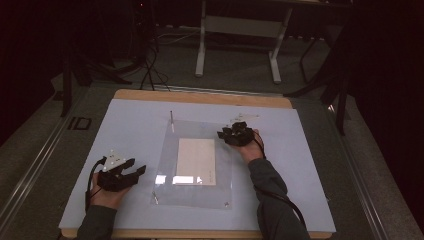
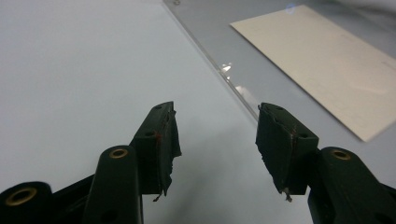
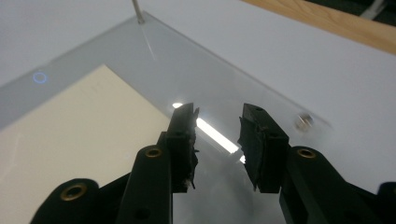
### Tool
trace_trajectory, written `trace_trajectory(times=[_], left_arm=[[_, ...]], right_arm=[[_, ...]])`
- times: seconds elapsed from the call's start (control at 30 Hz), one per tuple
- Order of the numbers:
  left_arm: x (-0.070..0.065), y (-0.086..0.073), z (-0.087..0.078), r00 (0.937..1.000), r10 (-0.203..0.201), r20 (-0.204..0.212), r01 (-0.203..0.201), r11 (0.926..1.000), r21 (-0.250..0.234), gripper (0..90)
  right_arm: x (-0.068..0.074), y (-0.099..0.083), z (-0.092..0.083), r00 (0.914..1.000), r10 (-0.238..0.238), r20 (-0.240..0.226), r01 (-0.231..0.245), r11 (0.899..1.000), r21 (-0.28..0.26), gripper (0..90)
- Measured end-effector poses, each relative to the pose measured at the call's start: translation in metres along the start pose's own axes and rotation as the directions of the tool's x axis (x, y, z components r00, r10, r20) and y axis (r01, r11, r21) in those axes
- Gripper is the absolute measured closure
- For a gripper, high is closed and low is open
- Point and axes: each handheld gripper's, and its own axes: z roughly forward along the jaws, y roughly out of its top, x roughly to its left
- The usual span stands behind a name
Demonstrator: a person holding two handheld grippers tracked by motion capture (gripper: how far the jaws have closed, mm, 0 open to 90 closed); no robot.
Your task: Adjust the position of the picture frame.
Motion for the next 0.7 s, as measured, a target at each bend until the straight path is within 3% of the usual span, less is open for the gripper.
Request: trace_trajectory(times=[0.23,0.7], left_arm=[[-0.004,-0.005,-0.009,1.0,-0.002,0.004,0.002,1.0,-0.007,46.4],[-0.013,-0.01,-0.014,0.9996,0.023,0.018,-0.023,0.9997,-0.006,46.2]], right_arm=[[0.015,0.019,0.024,0.9991,-0.034,-0.024,0.034,0.999,-0.011,65.7],[0.026,0.04,0.054,0.9973,-0.063,-0.037,0.063,0.998,-0.005,66.4]])
